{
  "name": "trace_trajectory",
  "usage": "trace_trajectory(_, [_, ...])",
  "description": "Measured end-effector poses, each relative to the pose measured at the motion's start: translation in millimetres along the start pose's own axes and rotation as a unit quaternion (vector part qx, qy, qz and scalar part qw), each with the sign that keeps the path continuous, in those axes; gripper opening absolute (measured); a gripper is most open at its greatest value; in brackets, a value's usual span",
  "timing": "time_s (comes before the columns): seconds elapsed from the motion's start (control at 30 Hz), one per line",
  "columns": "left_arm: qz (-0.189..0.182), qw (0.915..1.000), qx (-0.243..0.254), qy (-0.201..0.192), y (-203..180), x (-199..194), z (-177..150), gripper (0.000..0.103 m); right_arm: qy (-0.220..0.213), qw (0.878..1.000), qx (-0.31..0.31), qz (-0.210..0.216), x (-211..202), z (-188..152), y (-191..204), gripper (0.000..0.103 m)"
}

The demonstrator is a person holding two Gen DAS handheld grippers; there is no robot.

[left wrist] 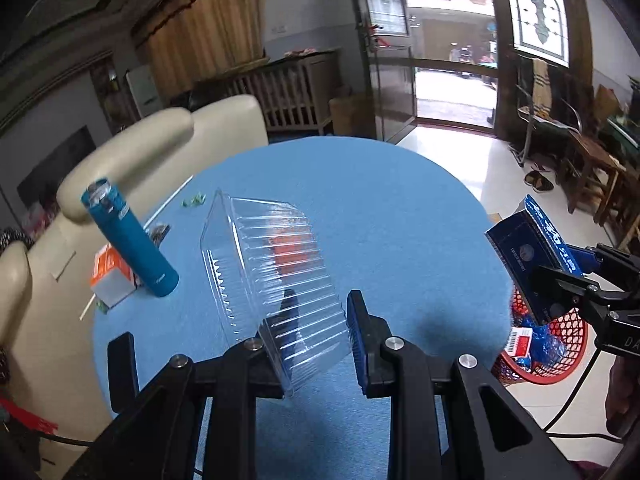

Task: Collect trash
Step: 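Carry the toothpaste box and clear tray over the red wastebasket with both tools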

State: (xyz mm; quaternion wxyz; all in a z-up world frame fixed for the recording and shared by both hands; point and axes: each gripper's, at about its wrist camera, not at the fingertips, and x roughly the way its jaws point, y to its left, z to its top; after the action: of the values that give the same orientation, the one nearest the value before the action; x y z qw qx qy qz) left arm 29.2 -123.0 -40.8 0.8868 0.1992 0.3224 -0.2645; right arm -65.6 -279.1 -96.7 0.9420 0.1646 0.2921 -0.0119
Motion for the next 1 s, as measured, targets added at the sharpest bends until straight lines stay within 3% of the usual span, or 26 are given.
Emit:
trace_trajectory(0.37, [0.003, 0.9984, 0.055, -0.016, -42.5, -15.3, 6.3, 0.026, -0.033, 0.999, 0.015, -0.007, -42.6, -9.1, -14.6, 0.059])
trace_trajectory(1.0, [-0.017, 0.9927, 0.118, -0.018, -101.2, -16.2, 18.1, 0.026, -0.065, 0.995, 0.067, -0.023, -82.1, -20.4, -58.4, 0.059])
